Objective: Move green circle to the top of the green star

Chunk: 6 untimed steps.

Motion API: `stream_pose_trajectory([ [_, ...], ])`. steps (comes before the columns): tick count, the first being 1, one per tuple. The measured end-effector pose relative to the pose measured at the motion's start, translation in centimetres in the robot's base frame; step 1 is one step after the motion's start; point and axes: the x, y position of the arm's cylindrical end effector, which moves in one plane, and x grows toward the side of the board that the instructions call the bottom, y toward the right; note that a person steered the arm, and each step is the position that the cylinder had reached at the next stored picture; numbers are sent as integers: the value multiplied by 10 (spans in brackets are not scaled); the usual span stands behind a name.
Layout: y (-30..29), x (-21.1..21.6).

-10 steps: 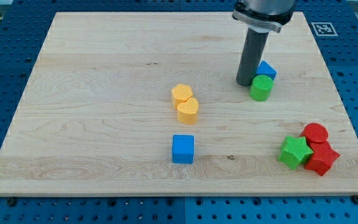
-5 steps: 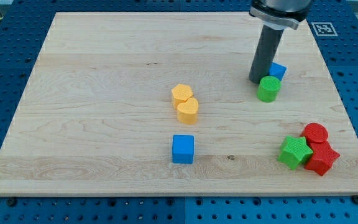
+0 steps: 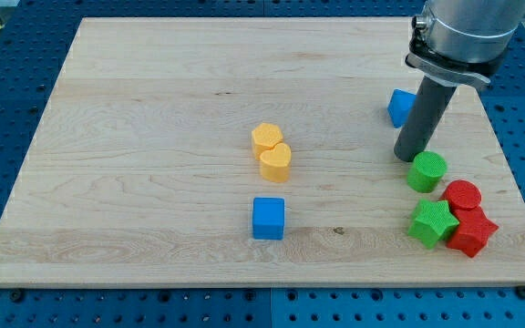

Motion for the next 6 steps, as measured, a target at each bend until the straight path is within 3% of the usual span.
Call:
stream_pose_trajectory([
  [5, 24, 32],
  [6, 15, 16],
])
